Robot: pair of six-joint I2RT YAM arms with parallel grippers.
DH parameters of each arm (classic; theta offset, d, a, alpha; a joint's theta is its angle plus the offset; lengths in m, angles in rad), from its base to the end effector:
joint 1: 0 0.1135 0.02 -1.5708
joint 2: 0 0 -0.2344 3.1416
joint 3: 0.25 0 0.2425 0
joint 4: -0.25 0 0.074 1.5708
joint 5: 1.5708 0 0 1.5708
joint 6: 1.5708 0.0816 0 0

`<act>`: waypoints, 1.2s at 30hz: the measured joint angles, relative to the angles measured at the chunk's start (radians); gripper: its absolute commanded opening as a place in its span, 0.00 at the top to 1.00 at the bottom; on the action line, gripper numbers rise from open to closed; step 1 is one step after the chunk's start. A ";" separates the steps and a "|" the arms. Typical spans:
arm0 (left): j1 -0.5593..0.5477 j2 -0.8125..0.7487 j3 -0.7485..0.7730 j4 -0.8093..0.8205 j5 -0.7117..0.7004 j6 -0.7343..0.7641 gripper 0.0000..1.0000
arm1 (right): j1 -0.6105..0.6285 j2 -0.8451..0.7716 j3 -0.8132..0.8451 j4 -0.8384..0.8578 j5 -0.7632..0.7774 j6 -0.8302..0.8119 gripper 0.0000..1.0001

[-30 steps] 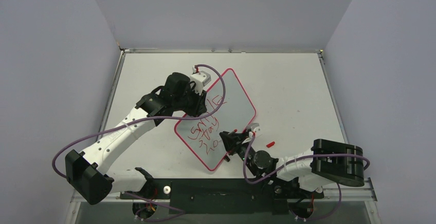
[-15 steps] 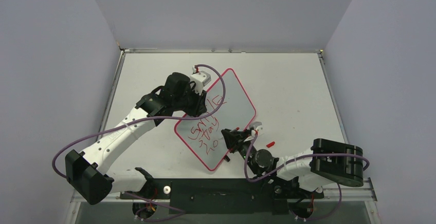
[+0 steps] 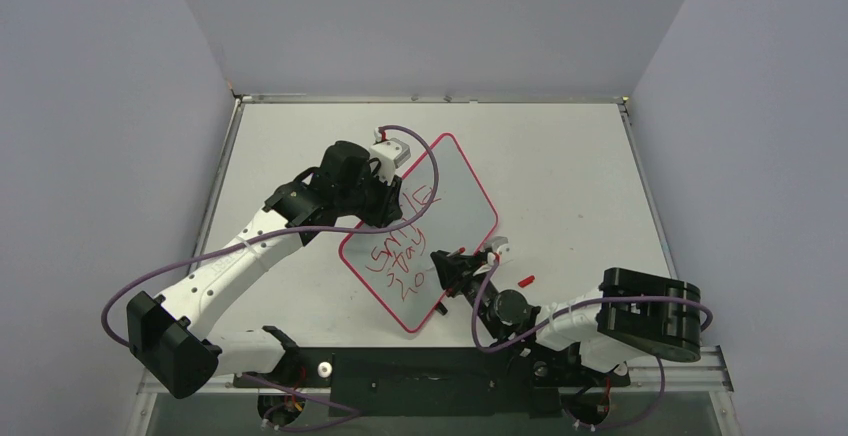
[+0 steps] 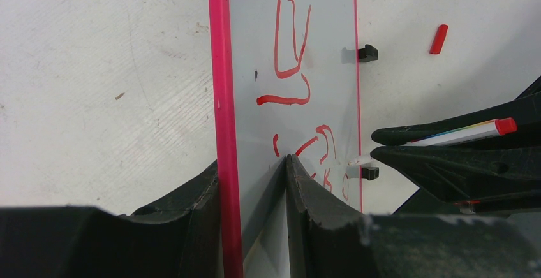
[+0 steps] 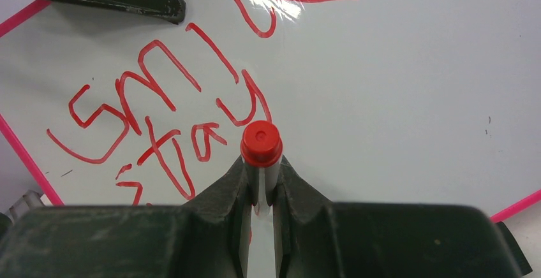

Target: Write a sentence on the whiteboard

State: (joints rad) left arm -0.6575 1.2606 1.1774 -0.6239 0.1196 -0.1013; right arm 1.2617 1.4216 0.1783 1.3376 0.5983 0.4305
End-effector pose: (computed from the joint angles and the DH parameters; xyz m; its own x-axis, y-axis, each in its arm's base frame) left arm 0.2358 -0.1944 0.2763 -0.5802 0.3211 -0.7485 0.6231 0.7668 -0.1540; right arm 0.1224 0.2321 0.1554 -0.2313 0.4093 -0.8826 -0.5722 0.6764 0.4637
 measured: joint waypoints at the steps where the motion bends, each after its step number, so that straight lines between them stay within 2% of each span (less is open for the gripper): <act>1: 0.000 0.000 0.000 0.000 0.000 0.000 1.00 | 0.000 0.000 0.000 0.000 0.000 0.000 1.00; 36: 0.000 0.000 0.000 0.000 0.000 0.000 1.00 | -0.020 0.048 0.001 0.046 -0.016 0.004 1.00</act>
State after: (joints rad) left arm -0.6575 1.2602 1.1774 -0.6243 0.1196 -0.1013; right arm 1.2419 1.4700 0.1795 1.3838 0.5819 0.4343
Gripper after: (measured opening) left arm 0.273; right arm 0.103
